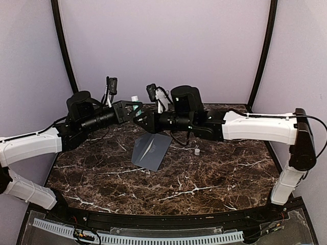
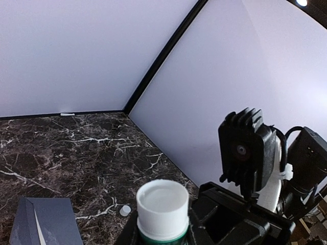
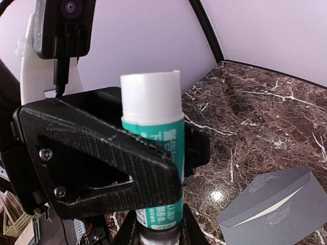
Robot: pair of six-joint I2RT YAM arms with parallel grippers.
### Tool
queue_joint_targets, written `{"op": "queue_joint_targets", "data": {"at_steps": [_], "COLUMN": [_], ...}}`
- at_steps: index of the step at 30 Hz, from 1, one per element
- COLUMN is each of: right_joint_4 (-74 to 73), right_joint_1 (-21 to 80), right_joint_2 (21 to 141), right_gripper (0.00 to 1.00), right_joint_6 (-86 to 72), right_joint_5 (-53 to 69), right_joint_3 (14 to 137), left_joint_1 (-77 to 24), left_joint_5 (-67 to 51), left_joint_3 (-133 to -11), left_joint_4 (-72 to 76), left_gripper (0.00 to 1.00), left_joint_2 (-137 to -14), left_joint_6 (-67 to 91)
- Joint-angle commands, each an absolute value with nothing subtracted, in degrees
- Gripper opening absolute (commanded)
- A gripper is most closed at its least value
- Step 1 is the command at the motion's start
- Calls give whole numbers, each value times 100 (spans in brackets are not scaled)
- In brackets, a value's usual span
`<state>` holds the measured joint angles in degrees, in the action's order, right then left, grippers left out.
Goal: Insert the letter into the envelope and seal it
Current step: Unscrew the solid glue.
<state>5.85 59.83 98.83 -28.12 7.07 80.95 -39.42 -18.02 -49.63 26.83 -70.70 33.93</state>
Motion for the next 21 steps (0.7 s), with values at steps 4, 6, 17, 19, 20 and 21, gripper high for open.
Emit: {"op": "queue_joint_targets", "data": {"at_steps": [4, 6, 17, 19, 20, 21], "right_joint_4": [-179, -445, 174, 559, 851, 993], "right_joint_1": [6172, 6289, 6409, 6396, 6365, 6346], "right_joint_2": [10457, 10615, 9960, 9603, 9374, 9217], "right_gripper": [4, 5, 48, 62, 71, 75], "right_joint_6": [-3131, -3034, -2295, -2051, -1873, -1731], "right_joint_5": [-1228, -1529, -1136, -618, -213, 40], "right_joint_3": [9014, 9303, 8703, 8154, 7922, 7696], "left_joint_1": [-3989, -3990, -3984, -3982, -3977, -3969], "left_joint_5": [-1117, -1059, -786, -771, -750, -706], "left_joint_3": [-4850, -4851, -4886, -4980, -5004, -5050], "left_joint_4": [2360, 2326, 2197, 2147, 2092, 2070], "left_gripper": [0, 0, 0, 0, 0, 0], "left_joint_2": [-6914, -6943, -6810, -6762, -6738, -6731], "left_joint_6": [3212, 3246, 3261, 3197, 3131, 3090]}}
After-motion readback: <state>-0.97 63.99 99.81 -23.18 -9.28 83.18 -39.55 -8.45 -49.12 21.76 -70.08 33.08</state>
